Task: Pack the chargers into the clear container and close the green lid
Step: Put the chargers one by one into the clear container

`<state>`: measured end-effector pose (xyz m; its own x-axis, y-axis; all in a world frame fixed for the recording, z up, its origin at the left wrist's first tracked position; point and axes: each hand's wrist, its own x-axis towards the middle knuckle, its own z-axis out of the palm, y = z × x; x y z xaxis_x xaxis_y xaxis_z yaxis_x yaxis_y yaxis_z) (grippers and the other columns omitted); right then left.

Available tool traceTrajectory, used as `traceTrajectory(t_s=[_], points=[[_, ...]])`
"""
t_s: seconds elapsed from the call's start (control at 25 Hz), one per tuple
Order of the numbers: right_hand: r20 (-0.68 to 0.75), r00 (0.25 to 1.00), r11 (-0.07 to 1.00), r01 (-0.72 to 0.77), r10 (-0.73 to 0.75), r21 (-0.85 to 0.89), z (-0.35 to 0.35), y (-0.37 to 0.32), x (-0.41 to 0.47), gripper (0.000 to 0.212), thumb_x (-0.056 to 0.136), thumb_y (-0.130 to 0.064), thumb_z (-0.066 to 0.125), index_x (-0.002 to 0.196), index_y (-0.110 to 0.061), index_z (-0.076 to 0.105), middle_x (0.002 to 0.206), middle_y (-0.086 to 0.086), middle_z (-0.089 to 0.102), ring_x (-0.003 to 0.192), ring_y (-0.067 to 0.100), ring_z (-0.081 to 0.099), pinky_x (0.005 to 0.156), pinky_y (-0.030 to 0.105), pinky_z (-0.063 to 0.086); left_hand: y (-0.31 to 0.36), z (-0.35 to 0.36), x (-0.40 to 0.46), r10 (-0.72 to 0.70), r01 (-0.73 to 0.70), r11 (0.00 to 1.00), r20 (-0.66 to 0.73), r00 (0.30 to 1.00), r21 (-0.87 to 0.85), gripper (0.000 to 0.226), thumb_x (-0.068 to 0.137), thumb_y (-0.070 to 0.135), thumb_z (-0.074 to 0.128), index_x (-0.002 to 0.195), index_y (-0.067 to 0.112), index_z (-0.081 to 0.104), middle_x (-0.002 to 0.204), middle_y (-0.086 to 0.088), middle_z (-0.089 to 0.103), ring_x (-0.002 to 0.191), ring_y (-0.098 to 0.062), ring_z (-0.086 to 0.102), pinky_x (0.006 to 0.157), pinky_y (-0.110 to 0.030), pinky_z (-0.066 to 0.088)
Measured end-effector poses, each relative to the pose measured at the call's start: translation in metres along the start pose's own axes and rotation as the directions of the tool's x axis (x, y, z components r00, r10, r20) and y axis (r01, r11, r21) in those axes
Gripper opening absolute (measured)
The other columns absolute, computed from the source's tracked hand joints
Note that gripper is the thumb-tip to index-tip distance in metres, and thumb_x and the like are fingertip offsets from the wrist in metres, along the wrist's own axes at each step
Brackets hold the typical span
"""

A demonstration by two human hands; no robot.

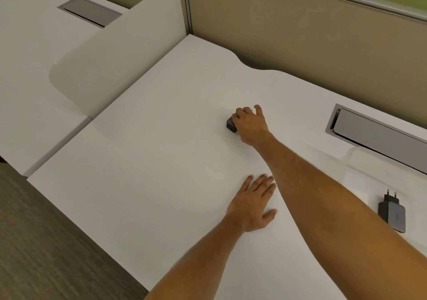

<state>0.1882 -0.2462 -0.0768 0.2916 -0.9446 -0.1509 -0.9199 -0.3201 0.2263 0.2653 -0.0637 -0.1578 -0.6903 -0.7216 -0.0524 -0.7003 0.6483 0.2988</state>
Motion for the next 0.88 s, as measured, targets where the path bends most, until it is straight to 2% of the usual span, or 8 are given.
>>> traceTrajectory(t_s=[0.24, 0.36, 0.48, 0.6, 0.72, 0.8, 0.88], points=[[-0.086, 0.996, 0.998, -0.033, 0.038, 0.06, 0.012, -0.001, -0.03, 0.051, 0.086, -0.006, 0.057, 0.134, -0.011, 0.046, 0.142, 0.008, 0.043, 0.129, 0.028, 0.042, 0.113, 0.049, 0.023, 0.001, -0.004, -0.001, -0.002, 0.002, 1.0, 0.001, 1.0, 0.01, 0.07, 0.095, 0.054, 0.031, 0.15, 0.015, 0.015, 0.16, -0.005, 0.015, 0.148, -0.02, 0.002, 0.121, -0.045, 0.003], [-0.059, 0.997, 0.995, -0.033, 0.039, 0.098, 0.017, 0.005, -0.054, 0.059, 0.082, -0.006, 0.061, 0.138, -0.015, 0.043, 0.149, 0.008, 0.037, 0.135, 0.03, 0.036, 0.114, 0.048, 0.022, 0.0, -0.005, -0.001, -0.002, 0.002, 1.0, 0.001, 1.0, 0.027, 0.07, 0.095, 0.055, 0.029, 0.15, 0.014, 0.016, 0.161, -0.005, 0.015, 0.148, -0.019, 0.001, 0.12, -0.044, 0.0], [-0.017, 0.999, 0.992, -0.045, 0.047, 0.12, 0.019, 0.015, -0.08, 0.06, 0.08, -0.007, 0.06, 0.137, -0.018, 0.046, 0.149, 0.004, 0.04, 0.137, 0.028, 0.034, 0.115, 0.047, 0.02, 0.001, -0.005, -0.001, -0.001, 0.0, 0.999, 0.015, 1.0, 0.051, 0.071, 0.095, 0.056, 0.024, 0.151, 0.015, 0.013, 0.161, -0.004, 0.01, 0.148, -0.018, -0.002, 0.118, -0.042, -0.008], [-0.008, 0.996, 0.985, -0.092, 0.094, 0.147, 0.023, 0.025, -0.107, 0.052, 0.08, -0.011, 0.057, 0.131, -0.017, 0.055, 0.143, 0.001, 0.051, 0.138, 0.026, 0.035, 0.117, 0.046, 0.017, 0.001, -0.006, 0.0, -0.006, 0.005, 0.998, 0.028, 1.0, 0.065, 0.072, 0.094, 0.058, 0.021, 0.151, 0.016, 0.009, 0.162, -0.002, 0.006, 0.148, -0.017, -0.004, 0.116, -0.04, -0.013], [-0.034, 0.988, 0.978, -0.142, 0.149, 0.154, 0.027, 0.033, -0.129, 0.038, 0.08, -0.016, 0.056, 0.117, -0.015, 0.066, 0.126, 0.003, 0.065, 0.133, 0.024, 0.044, 0.117, 0.045, 0.017, 0.001, -0.006, 0.0, -0.002, 0.0, 0.998, 0.036, 0.999, 0.067, 0.071, 0.094, 0.058, 0.02, 0.151, 0.017, 0.009, 0.162, -0.002, 0.006, 0.148, -0.017, -0.004, 0.117, -0.04, -0.012], [-0.06, 0.977, 0.968, -0.192, 0.204, 0.162, 0.03, 0.038, -0.14, 0.034, 0.081, -0.021, 0.056, 0.113, -0.017, 0.067, 0.113, 0.005, 0.071, 0.127, 0.023, 0.05, 0.116, 0.044, 0.018, 0.001, -0.006, 0.0, 0.003, -0.005, 0.997, 0.039, 0.999, 0.071, 0.072, 0.093, 0.058, 0.018, 0.151, 0.017, 0.008, 0.162, -0.002, 0.005, 0.148, -0.017, -0.004, 0.119, -0.042, -0.008], [-0.056, 0.965, 0.957, -0.246, 0.257, 0.151, 0.032, 0.042, -0.148, 0.035, 0.082, -0.028, 0.059, 0.115, -0.018, 0.064, 0.11, 0.005, 0.071, 0.121, 0.023, 0.053, 0.114, 0.043, 0.019, 0.001, -0.007, 0.0, 0.003, -0.006, 0.997, 0.039, 0.999, 0.076, 0.072, 0.093, 0.058, 0.018, 0.151, 0.017, 0.007, 0.162, -0.002, 0.003, 0.148, -0.017, -0.004, 0.119, -0.042, -0.007]])
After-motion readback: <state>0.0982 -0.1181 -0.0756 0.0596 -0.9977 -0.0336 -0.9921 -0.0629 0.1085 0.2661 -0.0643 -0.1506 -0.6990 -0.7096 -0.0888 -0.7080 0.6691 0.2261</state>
